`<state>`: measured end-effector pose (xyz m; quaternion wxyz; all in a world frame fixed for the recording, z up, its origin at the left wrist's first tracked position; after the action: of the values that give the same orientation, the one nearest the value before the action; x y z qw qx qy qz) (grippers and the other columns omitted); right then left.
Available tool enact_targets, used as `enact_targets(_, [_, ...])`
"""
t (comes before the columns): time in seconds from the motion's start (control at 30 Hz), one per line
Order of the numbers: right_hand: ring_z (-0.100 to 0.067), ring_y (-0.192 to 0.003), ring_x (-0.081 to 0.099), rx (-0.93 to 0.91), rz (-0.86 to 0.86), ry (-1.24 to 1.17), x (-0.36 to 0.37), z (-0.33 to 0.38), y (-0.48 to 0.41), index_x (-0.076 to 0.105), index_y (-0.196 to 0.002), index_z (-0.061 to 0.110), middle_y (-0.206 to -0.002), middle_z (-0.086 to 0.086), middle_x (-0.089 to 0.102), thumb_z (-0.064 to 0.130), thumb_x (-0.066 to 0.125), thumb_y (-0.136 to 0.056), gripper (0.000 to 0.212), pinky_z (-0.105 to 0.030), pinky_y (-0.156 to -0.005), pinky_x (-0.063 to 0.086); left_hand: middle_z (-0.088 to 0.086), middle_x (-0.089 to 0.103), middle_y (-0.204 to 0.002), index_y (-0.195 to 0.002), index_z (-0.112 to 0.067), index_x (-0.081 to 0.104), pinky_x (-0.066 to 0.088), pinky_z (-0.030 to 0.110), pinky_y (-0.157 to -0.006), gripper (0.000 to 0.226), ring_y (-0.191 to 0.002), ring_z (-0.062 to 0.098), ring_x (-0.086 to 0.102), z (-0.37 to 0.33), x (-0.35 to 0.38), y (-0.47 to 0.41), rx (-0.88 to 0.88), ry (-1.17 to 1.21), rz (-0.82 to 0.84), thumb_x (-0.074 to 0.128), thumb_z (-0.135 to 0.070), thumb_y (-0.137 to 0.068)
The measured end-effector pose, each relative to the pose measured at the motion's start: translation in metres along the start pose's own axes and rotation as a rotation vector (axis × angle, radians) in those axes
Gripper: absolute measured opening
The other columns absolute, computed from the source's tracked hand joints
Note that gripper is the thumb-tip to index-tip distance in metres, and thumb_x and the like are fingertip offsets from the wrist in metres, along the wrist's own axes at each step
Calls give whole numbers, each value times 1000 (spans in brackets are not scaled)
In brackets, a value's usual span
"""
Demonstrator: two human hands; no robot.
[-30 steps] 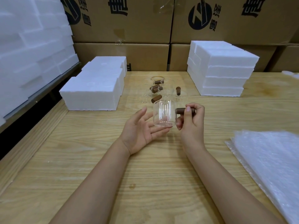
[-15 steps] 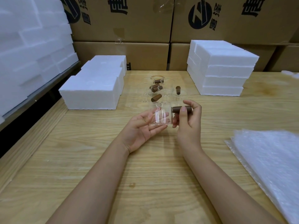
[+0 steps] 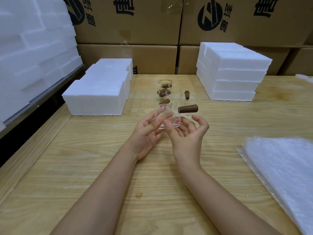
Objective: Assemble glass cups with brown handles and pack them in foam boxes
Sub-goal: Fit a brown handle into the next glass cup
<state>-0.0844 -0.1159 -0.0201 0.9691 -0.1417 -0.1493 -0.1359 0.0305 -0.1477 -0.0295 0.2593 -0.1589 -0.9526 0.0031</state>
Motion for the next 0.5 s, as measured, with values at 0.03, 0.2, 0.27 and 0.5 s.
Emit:
enact_targets(0.03, [-22, -106, 62, 9, 11, -40, 0, 1, 0, 35, -106, 27, -110, -7, 58, 5, 78, -72, 59, -33, -100, 47, 9, 61, -131, -134, -17, 50, 48, 34, -102, 77, -122, 23, 58, 0, 0, 0, 0, -10, 17, 84, -37, -68])
enact_targets(0.2, [-10, -86, 66, 134, 18, -236, -1, -2, -8, 48, -102, 14, -99, -12, 64, 20, 73, -71, 40, -25, -85, 53, 6, 59, -135, -141, -36, 43, 37, 42, -111, 68, -127, 21, 54, 0, -4, -2, -29, 39, -13, 70, -44, -78])
enact_targets(0.27, [-15, -85, 65, 199, 35, -298, -1, -6, -10, 52, -102, 10, -91, -10, 68, 29, 73, -64, 47, -33, -89, 52, 7, 61, -132, -137, -38, 46, 45, 37, -104, 79, -122, 19, 58, 1, -3, -2, -27, 20, -5, 82, -42, -67])
enact_targets(0.5, [-21, -87, 68, 311, 113, -398, 0, -12, -13, 53, -104, 8, -77, -2, 71, 31, 67, -71, 43, -32, -88, 55, 10, 65, -126, -132, -32, 51, 53, 32, -92, 57, -114, 18, 63, 0, -2, 0, 63, -41, -43, 68, -19, -79])
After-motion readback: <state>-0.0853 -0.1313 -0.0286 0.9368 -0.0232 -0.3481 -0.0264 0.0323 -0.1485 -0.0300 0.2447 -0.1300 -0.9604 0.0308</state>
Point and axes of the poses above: each hand's wrist, its own y-axis away from the middle knuckle, its own x-axis out of the palm, z = x × y, the point moved 4 cm from there along -y, towards the middle knuckle
